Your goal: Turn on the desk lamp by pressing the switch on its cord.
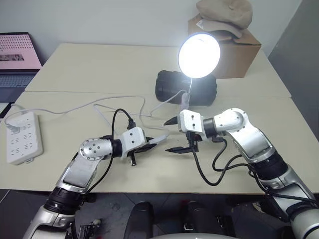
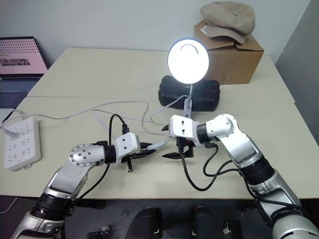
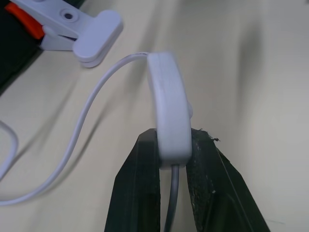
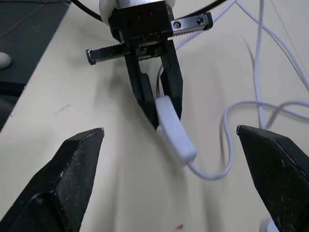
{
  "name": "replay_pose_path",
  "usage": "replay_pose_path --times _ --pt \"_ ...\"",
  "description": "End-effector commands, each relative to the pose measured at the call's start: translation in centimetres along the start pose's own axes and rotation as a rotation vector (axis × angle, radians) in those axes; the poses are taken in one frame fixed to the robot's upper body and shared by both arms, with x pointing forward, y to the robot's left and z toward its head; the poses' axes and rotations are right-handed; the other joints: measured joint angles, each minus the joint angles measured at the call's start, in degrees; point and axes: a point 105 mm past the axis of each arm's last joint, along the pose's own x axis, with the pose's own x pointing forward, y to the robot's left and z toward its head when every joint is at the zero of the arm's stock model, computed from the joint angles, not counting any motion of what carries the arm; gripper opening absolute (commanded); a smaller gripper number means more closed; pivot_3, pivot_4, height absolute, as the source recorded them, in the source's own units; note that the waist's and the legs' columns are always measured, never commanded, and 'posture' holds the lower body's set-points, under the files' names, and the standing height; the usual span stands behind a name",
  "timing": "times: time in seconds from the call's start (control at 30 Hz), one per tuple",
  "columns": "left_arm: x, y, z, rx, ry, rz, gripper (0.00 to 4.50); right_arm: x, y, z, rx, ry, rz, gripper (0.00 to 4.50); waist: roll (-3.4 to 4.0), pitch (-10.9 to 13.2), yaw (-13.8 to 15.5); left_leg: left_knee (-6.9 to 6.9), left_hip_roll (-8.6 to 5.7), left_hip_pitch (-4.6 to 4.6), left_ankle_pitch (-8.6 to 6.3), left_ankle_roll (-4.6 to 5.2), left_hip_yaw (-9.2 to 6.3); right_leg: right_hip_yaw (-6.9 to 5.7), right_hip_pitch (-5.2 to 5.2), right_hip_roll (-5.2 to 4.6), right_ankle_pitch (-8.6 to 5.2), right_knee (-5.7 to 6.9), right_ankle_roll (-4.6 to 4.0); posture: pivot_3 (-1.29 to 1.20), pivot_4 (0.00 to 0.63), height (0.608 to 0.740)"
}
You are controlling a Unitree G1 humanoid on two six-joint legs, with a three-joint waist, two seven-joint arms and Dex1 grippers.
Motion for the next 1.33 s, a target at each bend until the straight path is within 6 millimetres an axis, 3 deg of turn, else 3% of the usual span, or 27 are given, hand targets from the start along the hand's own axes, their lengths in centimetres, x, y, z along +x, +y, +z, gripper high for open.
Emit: replay_pose_path --times 0.03,0.17,0.23,0.53,0.73,0.83,1.0,1.13,1.33 --pt "0.7 1.1 -0.1 0.041 0.003 0.046 0.41 -2.6 0.1 0.1 0.041 0.002 -0.113 4.50 0.00 0.00 0.03 0.00 0.00 -0.01 0.00 0.00 0.01 0.01 0.00 0.00 0.00 -0.01 0.00 0.00 0.150 0.740" --pt "1.1 1.8 -0.8 0.019 0.014 0.060 0.41 -3.7 0.3 -0.3 0.087 0.019 -0.192 4.50 0.00 0.00 -0.51 0.00 0.03 0.03 0.00 0.00 0.01 0.03 -0.03 0.03 0.01 0.04 0.00 0.00 0.150 0.740" --pt "1.2 2.0 -1.0 0.012 0.014 0.059 1.11 -4.0 0.4 -0.4 0.102 0.025 -0.217 4.50 0.00 0.00 -0.63 -0.01 0.04 0.07 0.00 0.00 -0.02 0.02 -0.02 0.05 0.01 0.09 0.00 0.00 0.150 0.740" --pt "-0.4 2.0 -0.2 -0.052 -0.033 0.033 2.88 -4.9 0.4 -1.0 0.144 0.047 -0.289 4.50 0.00 0.00 -0.57 0.00 0.01 0.04 0.00 0.00 0.01 0.06 -0.01 0.02 0.00 0.02 0.01 0.00 0.150 0.740" --pt "-4.3 -0.1 0.4 -0.148 -0.035 0.022 4.17 -6.2 0.0 -1.0 0.145 0.042 -0.296 4.50 0.01 0.00 -0.78 -0.04 0.04 0.05 0.00 -0.01 0.01 0.06 -0.02 0.03 0.00 0.01 0.00 0.00 0.150 0.740" --pt "-7.4 -1.3 0.1 -0.203 0.000 0.056 4.17 -7.5 0.3 -0.7 0.149 0.016 -0.285 4.50 0.01 0.01 -0.70 -0.04 0.04 0.06 -0.01 -0.01 0.00 0.06 0.00 0.01 -0.01 -0.01 -0.01 0.00 0.150 0.740" --pt "-11.0 -1.1 -0.1 -0.249 0.050 0.179 4.17 -9.5 0.7 0.0 0.178 -0.050 -0.277 4.50 0.03 0.05 -0.45 -0.04 0.04 0.14 -0.01 -0.01 -0.07 -0.02 0.04 -0.02 -0.03 0.00 -0.05 0.00 0.150 0.740" --pt "-12.0 -1.3 0.1 -0.268 0.060 0.200 4.17 -10.5 1.0 -0.5 0.148 -0.039 -0.271 4.50 0.03 0.04 -0.27 -0.02 0.01 0.14 -0.01 -0.02 -0.09 -0.03 0.05 -0.06 -0.10 -0.03 -0.16 0.00 0.150 0.740" --pt "-12.2 -1.2 0.0 -0.230 0.072 0.186 4.17 -10.2 0.6 -0.9 0.119 -0.031 -0.280 4.50 0.03 0.04 -0.35 -0.06 0.02 0.13 -0.01 -0.02 -0.08 -0.02 0.03 -0.05 -0.17 -0.03 -0.28 0.00 0.150 0.740"
